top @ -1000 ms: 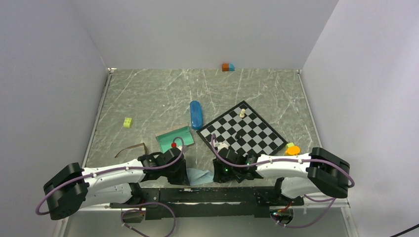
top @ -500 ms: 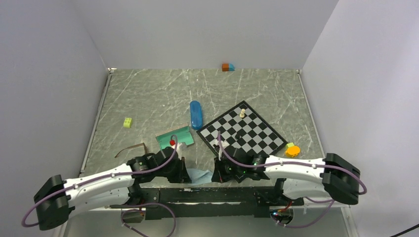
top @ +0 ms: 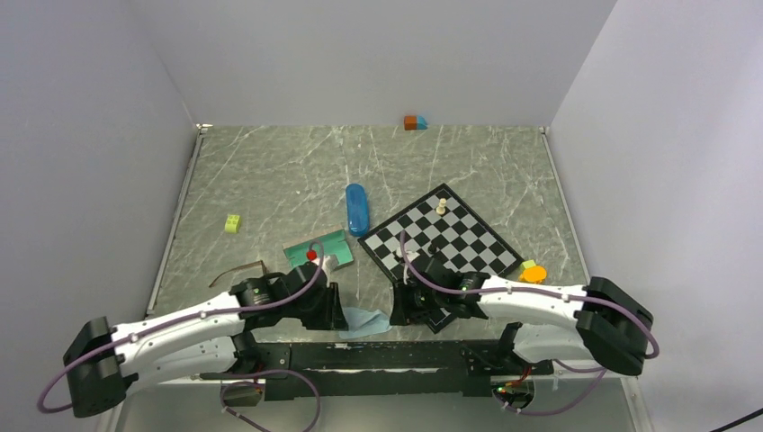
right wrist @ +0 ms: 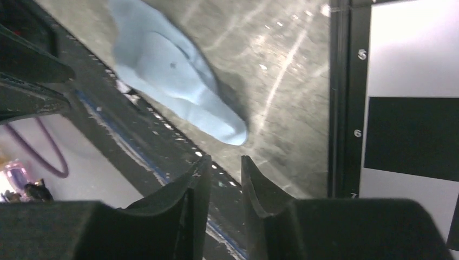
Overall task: Organize the sunglasses
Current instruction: Pick up the corner of the glasses cleaning cloth from the center of the board.
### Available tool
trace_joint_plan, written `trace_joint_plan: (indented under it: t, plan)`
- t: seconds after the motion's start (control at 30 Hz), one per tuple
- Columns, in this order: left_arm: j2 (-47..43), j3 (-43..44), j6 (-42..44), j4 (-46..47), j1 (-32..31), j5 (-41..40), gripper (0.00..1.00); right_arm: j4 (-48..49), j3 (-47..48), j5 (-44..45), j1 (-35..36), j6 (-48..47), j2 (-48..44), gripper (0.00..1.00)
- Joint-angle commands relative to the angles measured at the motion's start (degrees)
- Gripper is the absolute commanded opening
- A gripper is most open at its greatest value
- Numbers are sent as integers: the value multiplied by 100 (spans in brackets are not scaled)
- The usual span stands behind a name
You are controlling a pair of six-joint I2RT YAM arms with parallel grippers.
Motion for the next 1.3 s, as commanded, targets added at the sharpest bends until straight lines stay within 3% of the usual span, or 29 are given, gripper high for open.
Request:
trace_joint_plan:
  t: [0.0, 0.1, 0.23, 0.5, 0.67, 1.27]
  plan:
    - [579, -96, 92, -160, -34, 118, 38, -40, 159, 153, 13, -192, 391, 35]
    - [905, -244, 115, 218, -30, 246, 45, 83, 143, 137, 13, -210, 583, 39]
    - [1337, -254, 137, 682, -30, 340, 41, 160, 146, 109, 12, -216, 768, 43]
    - [1874, -289, 61, 1232, -30, 559, 24, 409, -18, 31, 15, -75, 824, 46]
    - [1884, -238, 16, 1035, -28, 424, 0, 498, -75, -93, 13, -50, 874, 46]
    - [592, -374, 1, 1095, -30, 581, 0, 491, 331, -10, 197, -58, 1371, 41]
